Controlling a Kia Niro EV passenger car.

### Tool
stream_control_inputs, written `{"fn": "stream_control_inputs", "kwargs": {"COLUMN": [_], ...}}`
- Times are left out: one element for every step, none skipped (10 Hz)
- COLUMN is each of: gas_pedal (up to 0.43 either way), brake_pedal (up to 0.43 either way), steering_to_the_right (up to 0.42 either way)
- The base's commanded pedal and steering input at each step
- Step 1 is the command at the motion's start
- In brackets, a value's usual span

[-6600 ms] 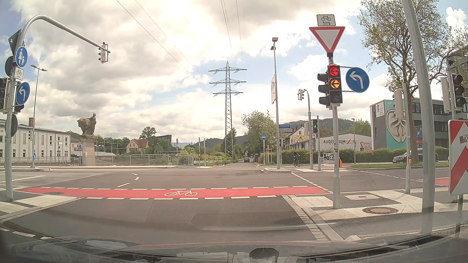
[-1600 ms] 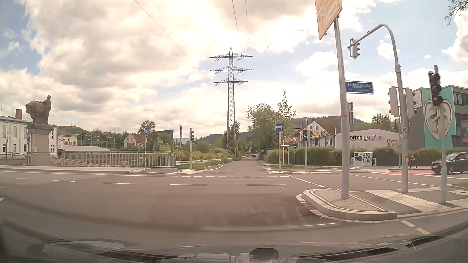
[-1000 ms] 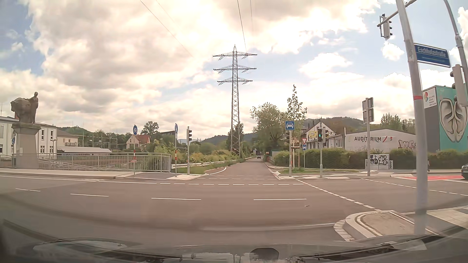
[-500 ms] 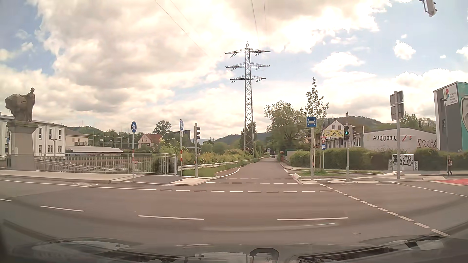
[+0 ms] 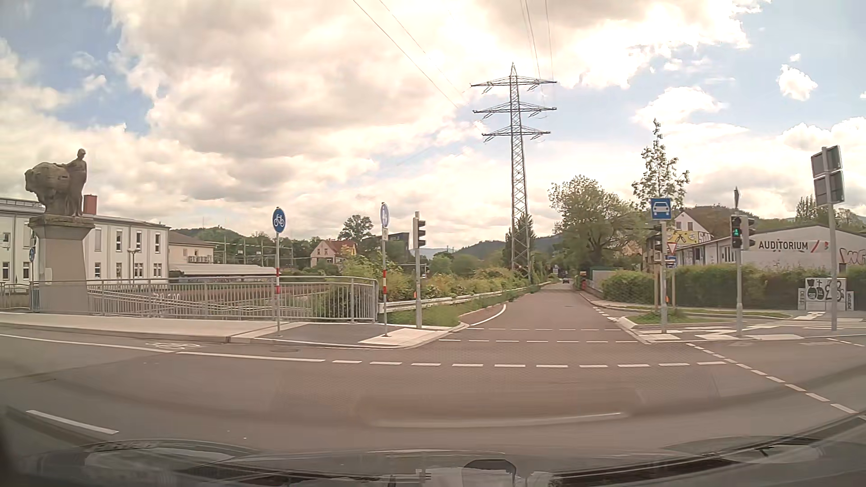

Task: Follow the waypoints while adhering to traffic rules and regulations

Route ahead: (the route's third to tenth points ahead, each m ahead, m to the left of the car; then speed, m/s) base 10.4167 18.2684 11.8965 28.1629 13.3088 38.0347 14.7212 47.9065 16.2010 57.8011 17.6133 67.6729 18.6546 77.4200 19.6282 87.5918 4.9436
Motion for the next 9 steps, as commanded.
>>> {"fn": "stream_control_inputs", "kwargs": {"gas_pedal": [0.039,0.047,0.047,0.047,0.047,0.059,0.067,0.079,0.079], "brake_pedal": [0.0,0.0,0.0,0.0,0.0,0.0,0.0,0.0,0.0], "steering_to_the_right": [-0.306,-0.331,-0.36,-0.388,-0.404,-0.416,-0.424,-0.426,-0.428]}}
